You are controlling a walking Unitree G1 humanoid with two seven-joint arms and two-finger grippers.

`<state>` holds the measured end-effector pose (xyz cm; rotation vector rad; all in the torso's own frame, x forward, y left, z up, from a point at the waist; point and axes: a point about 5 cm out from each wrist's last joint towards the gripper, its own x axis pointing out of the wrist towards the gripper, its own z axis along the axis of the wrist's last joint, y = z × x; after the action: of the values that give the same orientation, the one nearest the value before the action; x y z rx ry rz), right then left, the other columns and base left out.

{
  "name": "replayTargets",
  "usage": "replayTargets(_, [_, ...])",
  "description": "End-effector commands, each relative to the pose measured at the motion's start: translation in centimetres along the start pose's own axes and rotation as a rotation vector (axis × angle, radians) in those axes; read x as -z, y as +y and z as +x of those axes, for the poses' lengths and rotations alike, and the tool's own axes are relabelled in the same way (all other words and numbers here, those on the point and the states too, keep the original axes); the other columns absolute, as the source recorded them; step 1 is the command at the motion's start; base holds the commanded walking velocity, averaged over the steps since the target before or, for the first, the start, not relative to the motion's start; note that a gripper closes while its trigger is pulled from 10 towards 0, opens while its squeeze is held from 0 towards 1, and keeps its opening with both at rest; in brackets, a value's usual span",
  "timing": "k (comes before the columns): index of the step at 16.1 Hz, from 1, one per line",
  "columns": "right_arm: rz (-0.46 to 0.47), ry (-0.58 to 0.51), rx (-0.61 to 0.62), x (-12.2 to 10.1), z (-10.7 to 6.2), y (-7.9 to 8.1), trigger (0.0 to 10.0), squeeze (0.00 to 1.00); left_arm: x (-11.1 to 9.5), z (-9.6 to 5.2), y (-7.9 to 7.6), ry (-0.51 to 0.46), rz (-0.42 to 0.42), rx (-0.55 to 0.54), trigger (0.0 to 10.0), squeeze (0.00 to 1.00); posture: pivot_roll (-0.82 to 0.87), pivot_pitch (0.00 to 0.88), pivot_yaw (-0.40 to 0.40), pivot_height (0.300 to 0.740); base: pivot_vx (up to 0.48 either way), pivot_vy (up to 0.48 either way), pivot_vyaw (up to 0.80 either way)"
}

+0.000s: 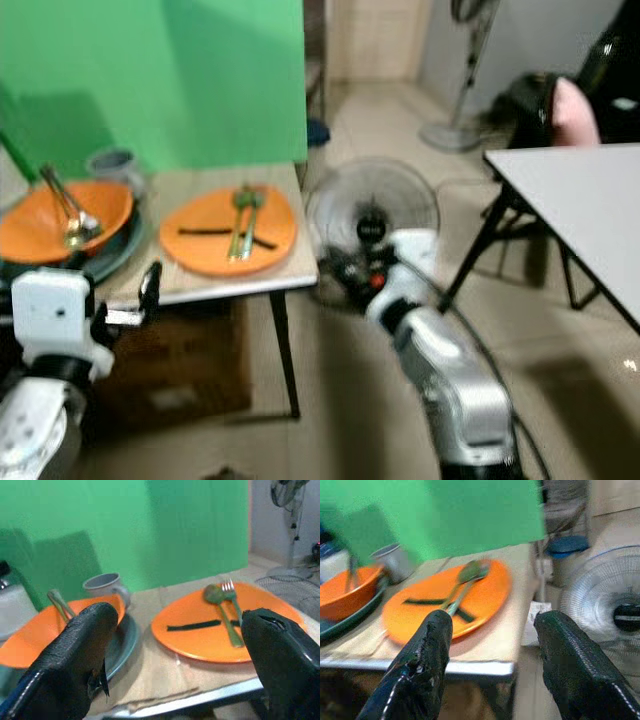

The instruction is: Setting the table

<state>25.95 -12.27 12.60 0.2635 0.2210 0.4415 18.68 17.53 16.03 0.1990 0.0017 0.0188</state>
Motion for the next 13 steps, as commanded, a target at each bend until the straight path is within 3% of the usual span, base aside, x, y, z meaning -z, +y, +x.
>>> replayTargets(1, [-0.034, 0.01, 0.015, -0.2, 0.0, -0.3, 10.0, 0.0, -0.3, 0.0, 0.1, -0.008, -0.011, 0.005, 10.0, 0.0, 0.0, 0.0, 0.013, 0.74, 0.0, 0.0, 0.0])
replayTargets(4, [-0.024, 0.01, 0.031, -0.4, 0.3, -0.5, 10.0, 0.0, -0.4, 0.1, 0.2, -0.01, 0.003, 0.013, 10.0, 0.0, 0.01, 0.0, 0.014, 0.74, 0.286, 0.0, 0.72])
replayTargets(13, [-0.048, 0.015, 0.005, -0.8, 1.4, 0.4, 10.0, 0.0, -0.2, 0.0, 0.4, 0.007, 0.018, 0.045, 10.0, 0.0, 0.01, 0.0, 0.015, 0.74, 0.295, 0.0, 0.0])
